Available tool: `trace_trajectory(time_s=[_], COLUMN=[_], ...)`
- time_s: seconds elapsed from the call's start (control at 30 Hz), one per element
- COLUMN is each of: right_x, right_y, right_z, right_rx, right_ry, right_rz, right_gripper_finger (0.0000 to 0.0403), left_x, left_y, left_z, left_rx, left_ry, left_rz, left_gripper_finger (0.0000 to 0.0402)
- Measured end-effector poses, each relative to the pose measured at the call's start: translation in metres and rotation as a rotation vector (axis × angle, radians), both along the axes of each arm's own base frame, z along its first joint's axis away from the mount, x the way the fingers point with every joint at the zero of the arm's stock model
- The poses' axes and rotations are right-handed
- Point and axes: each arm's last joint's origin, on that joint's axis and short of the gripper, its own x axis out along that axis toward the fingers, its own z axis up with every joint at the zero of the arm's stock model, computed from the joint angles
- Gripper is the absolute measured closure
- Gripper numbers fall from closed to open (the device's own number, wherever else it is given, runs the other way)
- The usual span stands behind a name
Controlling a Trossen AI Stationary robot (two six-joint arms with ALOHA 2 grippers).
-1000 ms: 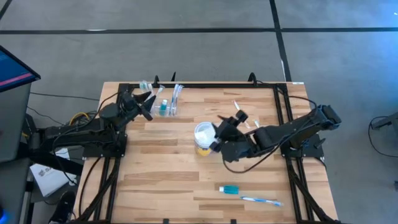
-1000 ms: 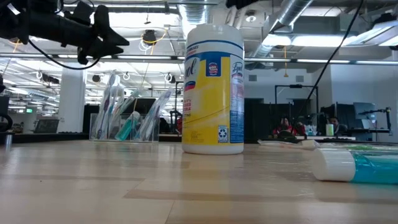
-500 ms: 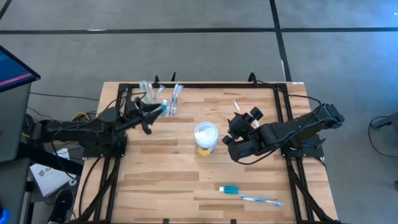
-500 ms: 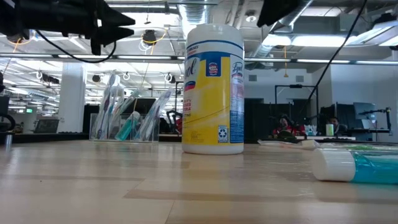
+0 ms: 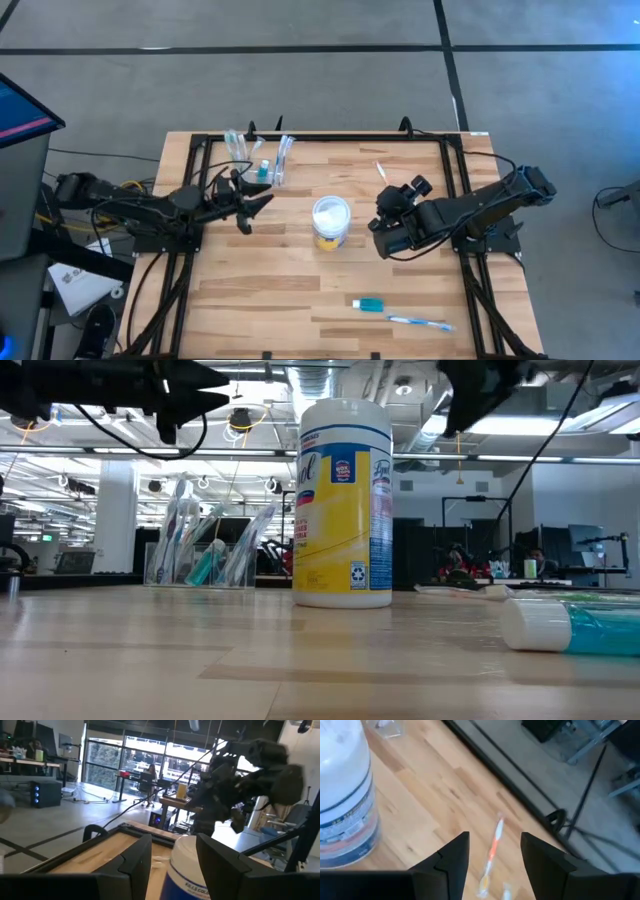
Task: Pick & Place toothbrushing station
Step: Put the orange toothbrush into the transparent organizer
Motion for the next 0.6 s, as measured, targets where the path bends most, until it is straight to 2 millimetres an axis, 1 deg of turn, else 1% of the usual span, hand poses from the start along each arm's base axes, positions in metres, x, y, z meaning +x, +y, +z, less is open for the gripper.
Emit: trace_trajectory(time_s=[0.13, 0.23, 0.37, 0.47, 0.6], right_x=[-0.015, -0.028, -0.041, -0.051, -0.058], right_y=[-0.005, -0.012, -0.024, -0.036, -0.053], right_z=[-0.021, -0.026, -0.033, -0.040, -0.051], right_rx=[0.058, 0.115, 0.215, 0.258, 0.310], right_ry=[-0.036, -0.126, -0.174, -0.170, -0.124], right_rz=[-0.010, -0.010, 0.029, 0.023, -0.006], right_gripper_finger=[0.0234, 0.0236, 0.0243, 0.0249, 0.0254], left_x=[0.004, 0.005, 0.007, 0.008, 0.012], left_y=[-0.004, -0.005, -0.008, -0.009, -0.009], left_z=[0.000, 0.001, 0.002, 0.001, -0.003], left_rx=[0.003, 0.004, 0.005, 0.005, 0.006], left_ry=[-0.010, -0.004, -0.002, 0.001, 0.026], left_rz=[-0.019, -0.021, -0.032, -0.037, -0.037], left_gripper_finger=[0.0253, 0.0253, 0.0253, 0.0253, 0.0253])
